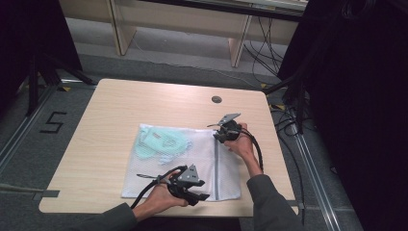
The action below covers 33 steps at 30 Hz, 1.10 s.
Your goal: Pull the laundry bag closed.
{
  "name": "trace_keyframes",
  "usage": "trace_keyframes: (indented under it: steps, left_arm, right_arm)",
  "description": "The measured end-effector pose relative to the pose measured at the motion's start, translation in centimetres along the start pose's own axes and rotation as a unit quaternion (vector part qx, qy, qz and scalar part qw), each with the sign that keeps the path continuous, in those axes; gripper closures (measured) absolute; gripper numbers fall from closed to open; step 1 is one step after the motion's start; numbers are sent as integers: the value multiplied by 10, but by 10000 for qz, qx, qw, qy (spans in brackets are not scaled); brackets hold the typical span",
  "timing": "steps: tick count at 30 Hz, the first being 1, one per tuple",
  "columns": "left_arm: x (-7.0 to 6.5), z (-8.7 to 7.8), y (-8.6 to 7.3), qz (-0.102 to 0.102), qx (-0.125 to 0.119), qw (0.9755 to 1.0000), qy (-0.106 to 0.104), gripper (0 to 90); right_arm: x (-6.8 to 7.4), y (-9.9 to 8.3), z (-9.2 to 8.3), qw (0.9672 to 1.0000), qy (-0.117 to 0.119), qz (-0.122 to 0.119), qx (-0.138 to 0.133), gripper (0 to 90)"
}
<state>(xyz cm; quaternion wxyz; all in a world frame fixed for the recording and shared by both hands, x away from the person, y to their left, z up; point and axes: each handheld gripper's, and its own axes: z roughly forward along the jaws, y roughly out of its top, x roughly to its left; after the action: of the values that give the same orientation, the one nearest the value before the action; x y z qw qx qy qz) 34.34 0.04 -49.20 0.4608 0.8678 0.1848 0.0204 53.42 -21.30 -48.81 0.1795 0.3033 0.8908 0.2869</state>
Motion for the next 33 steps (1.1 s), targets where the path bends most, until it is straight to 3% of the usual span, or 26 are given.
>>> trace_keyframes:
  steps: [1, 3, 8, 10, 12, 14, 15, 18, 19, 20, 22, 24, 28, 30, 32, 33]
  left_arm:
    - [2, -3, 0, 30, 32, 10000, 32, 449]
    - [6, -11, 1, 31, 5, 9999, 102, 422]
    - [19, -28, 1, -323, -149, 9993, 123, 328]
    - [24, -34, -1, -466, -205, 9986, 147, 304]
    - [28, -40, -2, -540, -243, 9980, 235, 281]
    - [32, -46, -4, -510, -259, 9980, 259, 264]
    - [33, -50, -4, -510, -214, 9980, 292, 255]
    - [36, -58, -8, -623, -232, 9974, 296, 226]
    - [37, -60, -9, -563, -294, 9973, 379, 216]
    - [37, -63, -10, -642, -256, 9967, 429, 210]
    - [38, -67, -12, -621, -296, 9966, 460, 189]
    - [39, -73, -14, -661, -268, 9959, 553, 178]
    - [41, -83, -18, -673, -299, 9951, 662, 192]
    - [43, -89, -19, -638, -315, 9952, 675, 192]
    - [43, -92, -20, -705, -349, 9942, 739, 191]
    - [43, -93, -21, -754, -386, 9937, 732, 191]
  right_arm:
    - [2, 1, -1, 9998, -94, 181, -19, 645]
    - [2, 2, -5, 9996, -45, 244, -107, 612]
    - [6, 5, -18, 9996, -55, 176, -195, 536]
    - [10, 7, -22, 9992, -40, 300, -255, 513]
    - [11, 8, -24, 9991, -28, 161, -385, 493]
    - [16, 9, -31, 9994, 82, 231, -263, 474]
    - [18, 8, -31, 9987, 46, 258, -441, 470]
    - [25, 7, -36, 9982, 76, 279, -518, 452]
    - [27, 7, -39, 9985, 102, 313, -446, 445]
    - [30, 7, -42, 9983, 142, 329, -456, 440]
    - [34, 6, -48, 9976, 129, 287, -617, 435]
    - [41, 5, -55, 9972, 197, 387, -603, 428]
    - [52, 1, -65, 9958, 266, 273, -827, 410]
    - [55, -3, -71, 9958, 370, 314, -781, 408]
    - [59, -6, -74, 9950, 401, 383, -832, 396]
    - [60, -8, -77, 9953, 490, 406, -727, 382]
